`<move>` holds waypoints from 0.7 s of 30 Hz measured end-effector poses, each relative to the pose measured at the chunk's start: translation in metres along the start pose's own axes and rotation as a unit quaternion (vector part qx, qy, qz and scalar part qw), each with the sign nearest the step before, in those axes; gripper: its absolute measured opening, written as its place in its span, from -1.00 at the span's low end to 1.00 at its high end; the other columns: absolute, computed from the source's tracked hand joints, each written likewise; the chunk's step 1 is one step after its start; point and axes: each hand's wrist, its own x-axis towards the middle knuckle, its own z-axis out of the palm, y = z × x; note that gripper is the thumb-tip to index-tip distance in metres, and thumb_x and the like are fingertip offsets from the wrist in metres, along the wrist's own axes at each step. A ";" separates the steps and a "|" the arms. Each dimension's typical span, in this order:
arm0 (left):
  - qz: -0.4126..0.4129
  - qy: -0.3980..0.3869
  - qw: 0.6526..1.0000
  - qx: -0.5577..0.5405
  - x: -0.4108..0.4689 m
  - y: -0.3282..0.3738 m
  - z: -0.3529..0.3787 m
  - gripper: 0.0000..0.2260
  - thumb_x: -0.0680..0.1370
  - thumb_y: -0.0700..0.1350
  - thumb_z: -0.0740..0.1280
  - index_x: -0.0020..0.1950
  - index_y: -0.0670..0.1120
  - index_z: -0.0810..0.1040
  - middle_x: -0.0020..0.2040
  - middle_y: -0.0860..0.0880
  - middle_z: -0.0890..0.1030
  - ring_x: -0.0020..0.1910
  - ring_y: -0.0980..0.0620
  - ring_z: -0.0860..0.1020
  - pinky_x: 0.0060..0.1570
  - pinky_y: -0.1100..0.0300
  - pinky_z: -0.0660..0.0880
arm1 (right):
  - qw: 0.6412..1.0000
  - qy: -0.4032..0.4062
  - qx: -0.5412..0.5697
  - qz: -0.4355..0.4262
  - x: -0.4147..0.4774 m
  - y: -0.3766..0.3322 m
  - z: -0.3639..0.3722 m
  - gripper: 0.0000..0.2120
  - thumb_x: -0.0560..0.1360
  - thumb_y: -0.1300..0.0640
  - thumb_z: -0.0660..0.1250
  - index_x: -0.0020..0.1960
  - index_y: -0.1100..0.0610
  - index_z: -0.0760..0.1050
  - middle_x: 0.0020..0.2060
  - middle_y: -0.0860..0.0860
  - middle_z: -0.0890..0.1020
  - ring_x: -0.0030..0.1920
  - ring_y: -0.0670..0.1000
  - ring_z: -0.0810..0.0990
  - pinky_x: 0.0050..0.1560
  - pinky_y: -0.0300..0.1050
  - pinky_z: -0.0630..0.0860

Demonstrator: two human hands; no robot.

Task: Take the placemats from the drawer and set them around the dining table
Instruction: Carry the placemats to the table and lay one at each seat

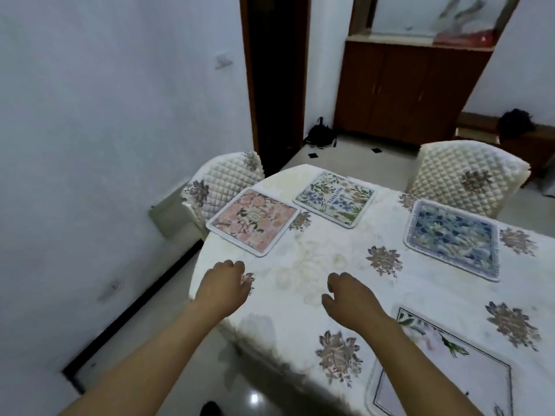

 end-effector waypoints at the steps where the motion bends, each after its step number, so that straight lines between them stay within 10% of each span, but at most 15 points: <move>1: 0.000 0.010 1.000 -0.011 0.005 -0.018 -0.004 -0.72 0.56 0.08 0.22 0.09 -0.09 0.51 -0.03 -0.10 0.57 0.01 -0.16 0.54 -0.11 0.04 0.46 | 1.000 0.000 -0.004 -0.006 0.011 -0.018 0.003 -0.76 0.56 -0.04 0.20 0.02 0.14 0.40 -0.14 0.04 0.40 -0.20 0.08 0.39 -0.21 -0.08 0.35; 21: -0.047 0.000 0.996 -0.073 0.163 -0.335 -0.053 -0.73 0.55 0.08 0.22 0.10 -0.07 0.49 0.03 -0.11 0.57 0.05 -0.14 0.52 -0.12 0.06 0.43 | 0.999 -0.029 -0.013 0.012 0.276 -0.306 0.043 -0.80 0.54 -0.02 0.21 -0.05 0.12 0.41 -0.16 0.05 0.46 -0.17 0.10 0.49 -0.20 -0.06 0.45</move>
